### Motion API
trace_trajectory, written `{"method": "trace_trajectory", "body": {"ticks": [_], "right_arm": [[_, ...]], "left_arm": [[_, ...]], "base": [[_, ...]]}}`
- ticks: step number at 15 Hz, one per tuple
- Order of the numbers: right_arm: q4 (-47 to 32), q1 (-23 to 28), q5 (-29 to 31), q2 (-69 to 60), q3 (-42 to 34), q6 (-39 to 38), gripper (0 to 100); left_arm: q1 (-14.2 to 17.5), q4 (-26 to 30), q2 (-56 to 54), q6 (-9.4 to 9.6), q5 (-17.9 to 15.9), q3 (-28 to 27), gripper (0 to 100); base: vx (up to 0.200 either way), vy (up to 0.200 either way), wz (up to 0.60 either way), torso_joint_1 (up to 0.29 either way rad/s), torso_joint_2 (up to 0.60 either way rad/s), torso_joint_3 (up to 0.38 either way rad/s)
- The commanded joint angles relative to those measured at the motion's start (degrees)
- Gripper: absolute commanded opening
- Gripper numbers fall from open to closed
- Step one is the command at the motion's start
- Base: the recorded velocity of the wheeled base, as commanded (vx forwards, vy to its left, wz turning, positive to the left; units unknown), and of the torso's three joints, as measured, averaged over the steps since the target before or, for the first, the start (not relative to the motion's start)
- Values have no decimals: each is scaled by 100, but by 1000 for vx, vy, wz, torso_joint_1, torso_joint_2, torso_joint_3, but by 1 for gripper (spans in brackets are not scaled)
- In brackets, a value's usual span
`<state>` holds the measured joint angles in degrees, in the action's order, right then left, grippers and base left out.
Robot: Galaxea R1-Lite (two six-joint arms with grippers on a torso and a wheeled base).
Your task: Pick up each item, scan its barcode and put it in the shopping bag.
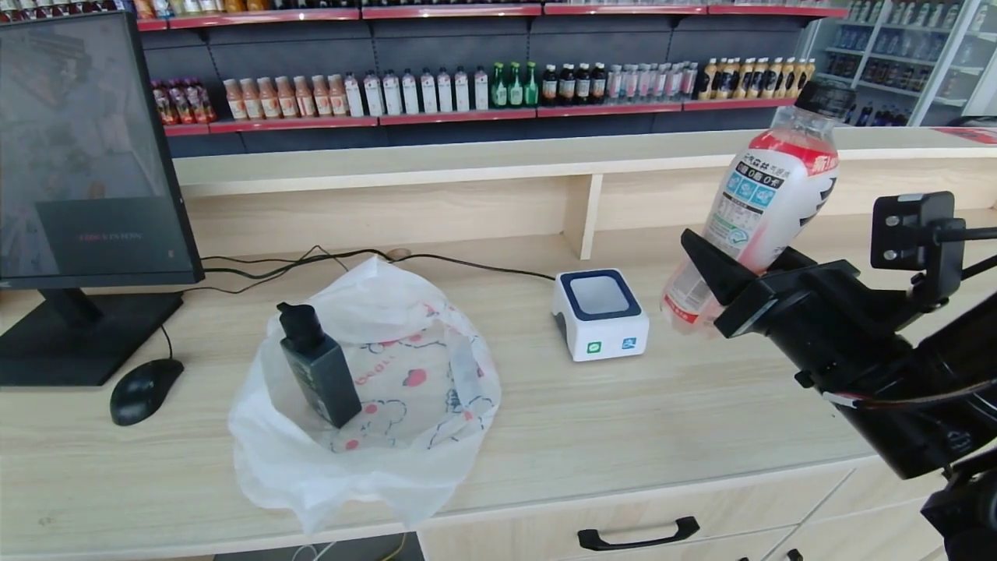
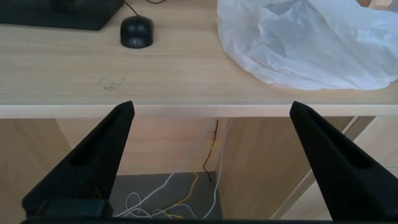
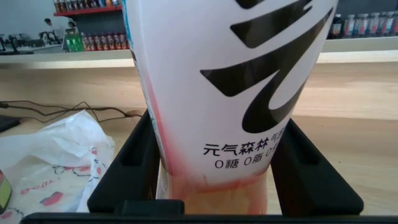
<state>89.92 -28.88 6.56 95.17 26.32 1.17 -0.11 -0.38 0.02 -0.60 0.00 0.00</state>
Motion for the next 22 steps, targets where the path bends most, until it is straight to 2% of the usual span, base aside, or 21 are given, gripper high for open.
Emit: {"method": "trace_trajectory", "body": {"ticks": [1, 2, 4, 8, 12, 15, 19, 22], "right_arm": [[8, -4, -76, 19, 277, 76, 0], [8, -4, -260, 10, 304, 199, 0], [8, 58, -972, -16, -118, 771, 0], [8, 190, -1095, 344, -101, 2124, 0], [8, 234, -1904, 924, 638, 3293, 0], [8, 242, -1957, 1249, 1024, 3627, 0], [8, 418, -2563, 1654, 1323, 4330, 0], [8, 524, -2888, 2005, 2053, 4392, 0]], "left_arm": [[2, 3, -2, -2, 0, 0, 100], [2, 3, -2, -2, 0, 0, 100], [2, 3, -2, -2, 0, 0, 100], [2, 3, -2, -2, 0, 0, 100], [2, 3, -2, 7, 0, 0, 100], [2, 3, -2, 7, 0, 0, 100], [2, 3, -2, 7, 0, 0, 100], [2, 3, -2, -2, 0, 0, 100]], "base": [[0, 0, 0, 0, 0, 0], [0, 0, 0, 0, 0, 0], [0, 0, 0, 0, 0, 0], [0, 0, 0, 0, 0, 0], [0, 0, 0, 0, 0, 0], [0, 0, 0, 0, 0, 0], [0, 0, 0, 0, 0, 0], [0, 0, 0, 0, 0, 0]]}}
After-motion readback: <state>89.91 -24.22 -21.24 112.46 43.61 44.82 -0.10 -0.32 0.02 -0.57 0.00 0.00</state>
